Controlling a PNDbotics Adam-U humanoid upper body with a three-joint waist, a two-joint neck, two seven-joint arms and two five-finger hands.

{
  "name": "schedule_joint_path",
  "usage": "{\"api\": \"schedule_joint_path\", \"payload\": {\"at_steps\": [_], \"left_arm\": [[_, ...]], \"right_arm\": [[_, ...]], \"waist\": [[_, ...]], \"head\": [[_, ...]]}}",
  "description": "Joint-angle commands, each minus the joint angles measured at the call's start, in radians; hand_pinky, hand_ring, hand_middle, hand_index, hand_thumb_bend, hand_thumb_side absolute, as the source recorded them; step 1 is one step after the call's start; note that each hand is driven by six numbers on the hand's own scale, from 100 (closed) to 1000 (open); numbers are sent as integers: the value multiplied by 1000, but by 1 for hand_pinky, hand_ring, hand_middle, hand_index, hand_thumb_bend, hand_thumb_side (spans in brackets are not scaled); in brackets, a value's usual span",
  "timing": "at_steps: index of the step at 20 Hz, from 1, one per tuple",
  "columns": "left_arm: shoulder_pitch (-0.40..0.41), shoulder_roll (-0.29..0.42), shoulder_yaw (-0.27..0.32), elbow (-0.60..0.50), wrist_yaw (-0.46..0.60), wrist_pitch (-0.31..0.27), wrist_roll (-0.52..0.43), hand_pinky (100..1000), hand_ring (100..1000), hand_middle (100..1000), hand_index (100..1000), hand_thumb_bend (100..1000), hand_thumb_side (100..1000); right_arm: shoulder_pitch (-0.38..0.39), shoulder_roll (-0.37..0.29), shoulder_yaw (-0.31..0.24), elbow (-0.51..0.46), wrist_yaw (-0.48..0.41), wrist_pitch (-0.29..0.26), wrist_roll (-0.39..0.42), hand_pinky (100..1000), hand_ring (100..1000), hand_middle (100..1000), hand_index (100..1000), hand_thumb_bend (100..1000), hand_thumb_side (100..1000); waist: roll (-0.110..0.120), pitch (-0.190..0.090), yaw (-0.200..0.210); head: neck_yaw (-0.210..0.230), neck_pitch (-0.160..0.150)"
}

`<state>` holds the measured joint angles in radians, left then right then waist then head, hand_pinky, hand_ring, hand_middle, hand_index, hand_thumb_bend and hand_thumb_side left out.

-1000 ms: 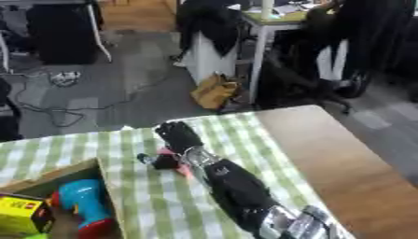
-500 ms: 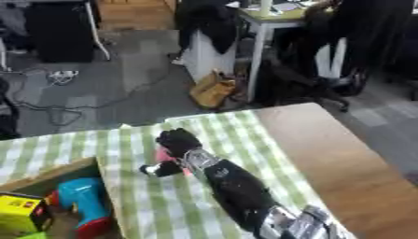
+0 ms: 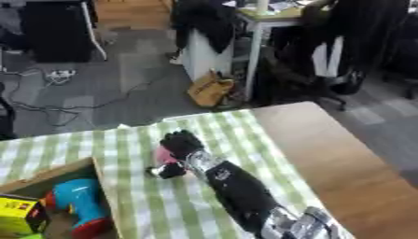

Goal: Pick up objects on the table and place them in the box.

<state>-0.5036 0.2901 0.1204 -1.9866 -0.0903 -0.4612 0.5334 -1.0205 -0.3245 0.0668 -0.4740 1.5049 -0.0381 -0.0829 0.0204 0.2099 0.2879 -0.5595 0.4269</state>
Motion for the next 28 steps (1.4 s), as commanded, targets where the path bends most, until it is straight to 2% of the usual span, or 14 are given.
{"api": "schedule_joint_path", "payload": {"at_steps": [1, 3, 7, 9, 10, 11, 12, 15, 16, 19, 20, 21, 22, 28], "left_arm": [[-9, 11, 9, -13, -6, 4, 0, 899, 914, 933, 936, 130, 1000], [-9, 13, 11, -13, -7, 3, 1, 898, 914, 933, 936, 131, 1000], [-12, 15, 13, -13, -11, 2, 5, 898, 914, 933, 936, 131, 1000], [-15, 14, 13, -13, -12, 1, 5, 898, 914, 933, 936, 131, 1000], [-16, 14, 13, -13, -12, 1, 5, 898, 914, 932, 935, 131, 1000], [-17, 14, 13, -13, -12, 1, 6, 898, 914, 932, 935, 131, 1000], [-17, 14, 12, -13, -12, 1, 6, 898, 913, 932, 935, 130, 1000], [-18, 12, 12, -13, -11, 1, 5, 898, 913, 932, 935, 131, 1000], [-18, 11, 12, -13, -11, 1, 5, 898, 913, 932, 935, 130, 1000], [-17, 10, 13, -13, -11, 1, 6, 898, 913, 932, 934, 130, 1000], [-17, 10, 13, -13, -11, 1, 6, 898, 913, 932, 934, 129, 1000], [-17, 10, 14, -13, -11, 1, 7, 898, 913, 932, 934, 129, 1000], [-17, 10, 14, -13, -11, 1, 7, 898, 913, 932, 934, 129, 1000], [-18, 10, 15, -13, -12, 0, 9, 898, 913, 932, 933, 130, 1000]], "right_arm": [[-16, -34, -9, -3, -5, 14, -5, 896, 883, 874, 940, 582, 1000], [-14, -43, -13, -6, -22, 16, -11, 895, 882, 871, 940, 584, 1000], [-5, -56, -14, -11, -79, -6, -19, 875, 871, 860, 928, 594, 1000], [-2, -59, -10, -14, -95, -18, -26, 835, 840, 838, 913, 599, 1000], [0, -60, -9, -15, -100, -21, -29, 752, 775, 792, 881, 576, 1000], [0, -60, -8, -15, -104, -23, -32, 752, 775, 792, 881, 576, 1000], [1, -60, -5, -14, -103, -25, -34, 720, 731, 753, 848, 537, 1000], [1, -58, 0, -3, -84, -28, -20, 763, 748, 761, 855, 536, 1000], [0, -57, 2, 2, -72, -28, -9, 785, 756, 770, 856, 535, 1000], [-2, -55, 1, 9, -39, -29, 28, 785, 758, 777, 856, 527, 991], [-1, -55, -1, 9, -33, -29, 37, 730, 732, 762, 851, 494, 967], [-1, -55, -3, 7, -29, -31, 43, 730, 732, 762, 851, 494, 967], [-1, -54, -5, 5, -27, -32, 47, 662, 680, 734, 833, 431, 942], [1, -54, -12, 4, -21, -32, 32, 648, 600, 655, 787, 354, 916]], "waist": [[16, 0, -1], [15, -1, -4], [11, 0, -9], [9, 0, -8], [8, 1, -7], [8, 1, -7], [7, 2, -6], [7, 4, -3], [8, 4, -1], [9, 6, 1], [9, 6, 0], [10, 6, 0], [10, 6, -1], [11, 6, -1]], "head": [[-4, -7], [3, -6], [51, -5], [68, -6], [74, -9], [76, -11], [70, -15], [39, -25], [13, -28], [-29, -31], [-36, -30], [-41, -29], [-42, -30], [-29, -29]]}}
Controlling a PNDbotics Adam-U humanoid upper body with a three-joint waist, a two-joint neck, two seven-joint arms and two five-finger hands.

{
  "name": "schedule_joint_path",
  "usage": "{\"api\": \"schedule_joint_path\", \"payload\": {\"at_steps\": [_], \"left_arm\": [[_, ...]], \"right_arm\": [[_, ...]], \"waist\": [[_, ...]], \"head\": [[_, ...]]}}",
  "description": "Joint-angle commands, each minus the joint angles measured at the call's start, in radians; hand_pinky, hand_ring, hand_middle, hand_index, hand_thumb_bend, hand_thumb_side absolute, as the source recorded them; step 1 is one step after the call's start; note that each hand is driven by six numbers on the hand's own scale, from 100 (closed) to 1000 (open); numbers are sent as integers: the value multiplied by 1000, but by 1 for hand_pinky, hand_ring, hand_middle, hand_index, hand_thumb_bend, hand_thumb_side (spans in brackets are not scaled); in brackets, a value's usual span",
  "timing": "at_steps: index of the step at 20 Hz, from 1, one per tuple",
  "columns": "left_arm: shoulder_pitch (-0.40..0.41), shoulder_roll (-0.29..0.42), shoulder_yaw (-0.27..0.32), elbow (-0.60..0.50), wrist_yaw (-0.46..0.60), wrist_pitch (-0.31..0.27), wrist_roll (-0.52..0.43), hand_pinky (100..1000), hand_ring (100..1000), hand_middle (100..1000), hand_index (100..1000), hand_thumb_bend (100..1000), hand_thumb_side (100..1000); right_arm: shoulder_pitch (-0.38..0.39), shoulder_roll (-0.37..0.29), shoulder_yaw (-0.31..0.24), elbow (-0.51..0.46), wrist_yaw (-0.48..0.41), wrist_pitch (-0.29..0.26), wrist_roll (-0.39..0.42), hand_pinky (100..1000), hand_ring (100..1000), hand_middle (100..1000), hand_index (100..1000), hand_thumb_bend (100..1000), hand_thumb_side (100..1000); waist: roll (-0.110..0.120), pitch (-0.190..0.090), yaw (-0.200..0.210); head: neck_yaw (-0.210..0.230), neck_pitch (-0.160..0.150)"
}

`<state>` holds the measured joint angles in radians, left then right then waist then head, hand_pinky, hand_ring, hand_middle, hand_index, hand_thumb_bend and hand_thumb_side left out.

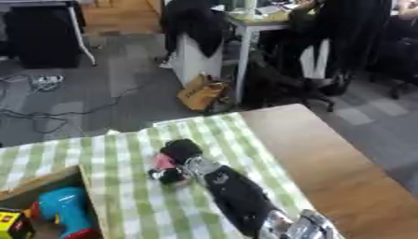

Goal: Pick up objects on the table and place them in the box.

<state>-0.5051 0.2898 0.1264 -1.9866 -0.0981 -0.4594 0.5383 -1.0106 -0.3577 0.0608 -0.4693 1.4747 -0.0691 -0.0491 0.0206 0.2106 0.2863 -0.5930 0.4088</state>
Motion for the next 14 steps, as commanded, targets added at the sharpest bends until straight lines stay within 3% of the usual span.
{"api": "schedule_joint_path", "payload": {"at_steps": [1, 11, 13, 14], "left_arm": [[-17, 10, 9, -13, -4, -2, 4, 898, 913, 932, 933, 130, 1000], [-20, 11, 11, -13, -7, -4, 6, 898, 915, 931, 935, 132, 1000], [-20, 11, 11, -13, -8, -4, 6, 897, 915, 931, 935, 132, 1000], [-20, 11, 11, -13, -8, -4, 5, 897, 915, 931, 934, 132, 1000]], "right_arm": [[-9, -21, -6, -1, 10, -1, -4, 648, 600, 655, 787, 354, 916], [-10, -19, -9, 1, 13, -6, -18, 653, 592, 639, 771, 316, 922], [-13, -17, -9, 3, 19, -3, -19, 659, 611, 623, 779, 323, 928], [-15, -16, -8, 5, 23, -3, -16, 681, 665, 639, 781, 338, 936]], "waist": [[11, 5, 0], [7, 5, 1], [6, 4, 1], [5, 4, 1]], "head": [[6, -10], [23, -15], [29, -12], [33, -10]]}}
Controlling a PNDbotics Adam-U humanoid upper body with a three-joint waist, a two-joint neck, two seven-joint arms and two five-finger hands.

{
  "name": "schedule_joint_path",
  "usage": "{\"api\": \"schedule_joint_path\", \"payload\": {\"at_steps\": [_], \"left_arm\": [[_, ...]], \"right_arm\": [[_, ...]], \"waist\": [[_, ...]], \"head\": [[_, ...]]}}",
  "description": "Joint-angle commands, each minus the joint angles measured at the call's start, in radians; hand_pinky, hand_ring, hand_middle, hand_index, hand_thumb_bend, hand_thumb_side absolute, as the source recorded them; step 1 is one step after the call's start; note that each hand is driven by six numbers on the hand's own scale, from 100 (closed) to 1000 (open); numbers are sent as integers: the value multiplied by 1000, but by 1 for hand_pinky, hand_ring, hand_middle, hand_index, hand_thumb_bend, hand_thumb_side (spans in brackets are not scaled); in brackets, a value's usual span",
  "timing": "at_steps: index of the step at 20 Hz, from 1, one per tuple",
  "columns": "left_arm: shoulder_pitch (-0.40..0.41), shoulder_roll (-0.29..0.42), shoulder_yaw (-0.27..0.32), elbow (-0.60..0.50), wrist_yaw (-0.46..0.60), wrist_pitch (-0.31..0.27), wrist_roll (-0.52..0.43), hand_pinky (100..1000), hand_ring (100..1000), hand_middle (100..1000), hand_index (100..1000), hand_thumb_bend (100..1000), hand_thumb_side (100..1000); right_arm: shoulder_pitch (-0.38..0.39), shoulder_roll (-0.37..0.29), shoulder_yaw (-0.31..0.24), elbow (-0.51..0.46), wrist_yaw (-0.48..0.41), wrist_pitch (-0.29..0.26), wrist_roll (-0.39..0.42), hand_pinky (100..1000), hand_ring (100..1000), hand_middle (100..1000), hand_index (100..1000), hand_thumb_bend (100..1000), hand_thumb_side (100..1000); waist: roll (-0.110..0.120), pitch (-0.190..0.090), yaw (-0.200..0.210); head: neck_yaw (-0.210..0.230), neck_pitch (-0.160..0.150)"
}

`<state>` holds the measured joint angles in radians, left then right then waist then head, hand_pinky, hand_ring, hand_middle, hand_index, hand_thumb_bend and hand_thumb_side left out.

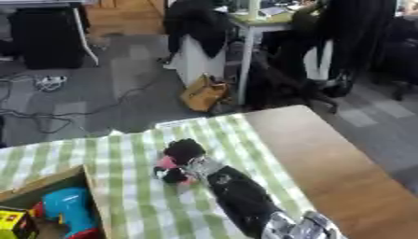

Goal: Pick up objects on the table and place them in the box.

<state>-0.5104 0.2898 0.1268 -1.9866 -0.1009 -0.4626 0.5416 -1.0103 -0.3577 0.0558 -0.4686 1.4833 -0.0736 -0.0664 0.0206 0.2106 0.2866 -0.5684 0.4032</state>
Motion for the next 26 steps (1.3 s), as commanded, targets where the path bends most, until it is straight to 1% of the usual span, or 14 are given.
{"api": "schedule_joint_path", "payload": {"at_steps": [1, 2, 4, 6, 9, 10, 11, 13, 14, 17, 19, 22, 25, 26], "left_arm": [[-15, 12, 11, -13, -5, 0, 2, 897, 915, 931, 934, 132, 1000], [-16, 12, 11, -13, -5, 0, 2, 897, 915, 931, 934, 132, 1000], [-17, 12, 10, -13, -6, 0, 1, 897, 915, 931, 933, 132, 1000], [-18, 12, 9, -13, -6, 0, 0, 897, 915, 931, 933, 132, 1000], [-19, 13, 10, -13, -6, -1, 0, 897, 914, 930, 931, 132, 1000], [-19, 13, 10, -13, -6, -1, 0, 897, 914, 931, 931, 133, 1000], [-20, 13, 11, -13, -6, -1, 1, 897, 914, 930, 931, 132, 1000], [-20, 12, 11, -13, -7, -2, 1, 898, 914, 930, 931, 131, 1000], [-21, 12, 11, -13, -7, -2, 1, 897, 914, 930, 931, 132, 1000], [-24, 13, 11, -13, -8, -3, 2, 898, 914, 930, 930, 130, 1000], [-24, 14, 12, -13, -9, -3, 3, 898, 914, 930, 930, 129, 1000], [-24, 14, 13, -13, -10, -3, 5, 898, 913, 929, 930, 128, 1000], [-25, 14, 14, -13, -11, -3, 7, 898, 913, 929, 930, 128, 1000], [-25, 15, 14, -13, -12, -4, 7, 898, 913, 929, 930, 128, 1000]], "right_arm": [[-18, -17, -3, 7, 18, -1, 10, 681, 665, 639, 781, 338, 936], [-22, -18, -4, 9, 20, -5, 22, 699, 709, 653, 782, 350, 933], [-34, -26, -7, 20, 14, -23, 83, 717, 751, 671, 811, 346, 913], [-47, -36, -9, 22, 1, -41, 162, 715, 754, 671, 810, 337, 903], [-61, -56, -17, 14, -40, -70, 292, 703, 757, 699, 817, 321, 874], [-63, -61, -17, 5, -54, -74, 320, 696, 747, 700, 821, 272, 880], [-64, -66, -17, -6, -67, -77, 338, 696, 747, 699, 821, 324, 869], [-66, -73, -15, -21, -87, -80, 359, 686, 739, 699, 825, 318, 862], [-66, -75, -13, -27, -95, -81, 365, 650, 700, 688, 822, 288, 829], [-72, -92, -14, -41, -134, -99, 380, 620, 673, 687, 811, 265, 783], [-73, -108, -15, -48, -159, -103, 392, 603, 656, 681, 806, 256, 763], [-68, -120, -12, -57, -178, -100, 401, 591, 644, 673, 796, 238, 752], [-62, -126, -11, -64, -184, -96, 394, 536, 590, 649, 775, 215, 743], [-61, -127, -10, -65, -184, -96, 389, 534, 587, 649, 775, 214, 742]], "waist": [[4, 4, 2], [4, 3, 2], [1, 2, 3], [-1, 2, 4], [-4, 3, 6], [-5, 4, 6], [-7, 4, 6], [-10, 6, 7], [-11, 6, 7], [-19, 11, 12], [-24, 14, 14], [-27, 16, 14], [-28, 18, 14], [-28, 18, 14]], "head": [[12, -3], [16, -1], [27, 5], [38, 8], [57, 9], [61, 9], [67, 9], [78, 7], [83, 7], [128, 11], [146, 9], [155, 3], [161, -4], [161, -5]]}}
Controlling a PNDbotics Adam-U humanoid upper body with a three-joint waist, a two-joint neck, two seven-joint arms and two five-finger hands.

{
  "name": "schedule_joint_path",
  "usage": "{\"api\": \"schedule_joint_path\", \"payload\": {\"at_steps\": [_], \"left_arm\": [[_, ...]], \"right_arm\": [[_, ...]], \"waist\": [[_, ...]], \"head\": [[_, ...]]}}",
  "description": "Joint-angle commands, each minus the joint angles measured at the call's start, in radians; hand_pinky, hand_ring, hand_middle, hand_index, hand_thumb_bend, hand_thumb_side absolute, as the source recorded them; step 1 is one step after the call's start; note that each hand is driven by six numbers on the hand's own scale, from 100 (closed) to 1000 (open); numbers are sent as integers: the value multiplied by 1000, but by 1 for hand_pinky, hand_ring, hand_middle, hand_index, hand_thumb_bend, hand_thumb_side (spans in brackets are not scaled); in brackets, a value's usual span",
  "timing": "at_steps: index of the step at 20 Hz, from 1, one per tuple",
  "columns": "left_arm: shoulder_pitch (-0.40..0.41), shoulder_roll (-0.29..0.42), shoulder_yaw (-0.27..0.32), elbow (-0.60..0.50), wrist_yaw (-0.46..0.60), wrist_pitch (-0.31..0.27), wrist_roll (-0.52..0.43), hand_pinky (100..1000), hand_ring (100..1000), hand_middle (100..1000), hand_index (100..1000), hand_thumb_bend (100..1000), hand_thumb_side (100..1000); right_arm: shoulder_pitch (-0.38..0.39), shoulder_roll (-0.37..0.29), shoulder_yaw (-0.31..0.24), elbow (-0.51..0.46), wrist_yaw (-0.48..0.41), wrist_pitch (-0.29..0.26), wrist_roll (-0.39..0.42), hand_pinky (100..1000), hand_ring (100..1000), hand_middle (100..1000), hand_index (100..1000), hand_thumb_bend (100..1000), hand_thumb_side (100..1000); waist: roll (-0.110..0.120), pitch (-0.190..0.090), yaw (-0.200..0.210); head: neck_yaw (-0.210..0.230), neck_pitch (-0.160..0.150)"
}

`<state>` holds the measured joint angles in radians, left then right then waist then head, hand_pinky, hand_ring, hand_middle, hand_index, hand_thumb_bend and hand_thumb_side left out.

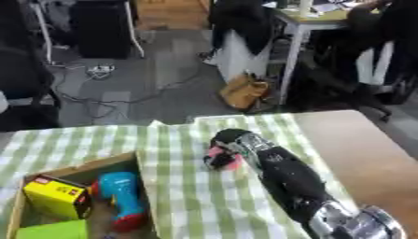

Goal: Pick up objects on the table and place them in the box.

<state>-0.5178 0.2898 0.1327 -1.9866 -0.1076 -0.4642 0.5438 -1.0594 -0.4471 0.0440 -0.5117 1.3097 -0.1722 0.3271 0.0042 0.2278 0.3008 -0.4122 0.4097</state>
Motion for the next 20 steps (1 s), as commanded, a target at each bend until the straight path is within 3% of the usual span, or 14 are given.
{"api": "schedule_joint_path", "payload": {"at_steps": [1, 10, 14, 15, 16, 18, 19, 20], "left_arm": [[-18, 15, 8, -13, -5, -2, 6, 898, 913, 929, 930, 127, 1000], [-15, 18, 12, -13, -9, -1, 11, 898, 913, 928, 929, 121, 1000], [-13, 20, 12, -13, -10, 1, 13, 898, 913, 927, 929, 120, 1000], [-13, 20, 12, -13, -9, 0, 13, 897, 913, 927, 929, 121, 1000], [-13, 21, 12, -13, -9, 0, 14, 897, 913, 927, 929, 121, 1000], [-12, 22, 13, -13, -10, 1, 15, 897, 912, 927, 928, 120, 1000], [-12, 22, 13, -13, -11, 2, 16, 896, 912, 927, 928, 120, 1000], [-12, 22, 13, -13, -11, 2, 17, 896, 912, 927, 928, 120, 1000]], "right_arm": [[-12, -38, 3, -23, -9, 3, -8, 529, 580, 650, 775, 215, 740], [-11, -47, 5, -29, 6, -3, -22, 445, 501, 609, 752, 175, 722], [-9, -52, 7, -30, 7, -10, -18, 337, 426, 567, 741, 152, 716], [-9, -52, 7, -30, 6, -12, -16, 276, 365, 525, 727, 138, 708], [-7, -53, 6, -31, 4, -15, -13, 276, 365, 525, 727, 138, 708], [-5, -56, 6, -31, 1, -20, -9, 198, 302, 480, 706, 128, 696], [-5, -56, 6, -31, 0, -22, -8, 118, 247, 435, 690, 122, 696], [-5, -57, 6, -32, -2, -24, -7, 118, 247, 435, 690, 122, 696]], "waist": [[-12, 1, -1], [-14, -4, -7], [-13, -6, -13], [-13, -7, -15], [-12, -8, -16], [-11, -9, -17], [-11, -10, -18], [-10, -10, -18]], "head": [[5, -9], [15, 11], [11, 12], [10, 14], [9, 16], [8, 20], [7, 22], [7, 23]]}}
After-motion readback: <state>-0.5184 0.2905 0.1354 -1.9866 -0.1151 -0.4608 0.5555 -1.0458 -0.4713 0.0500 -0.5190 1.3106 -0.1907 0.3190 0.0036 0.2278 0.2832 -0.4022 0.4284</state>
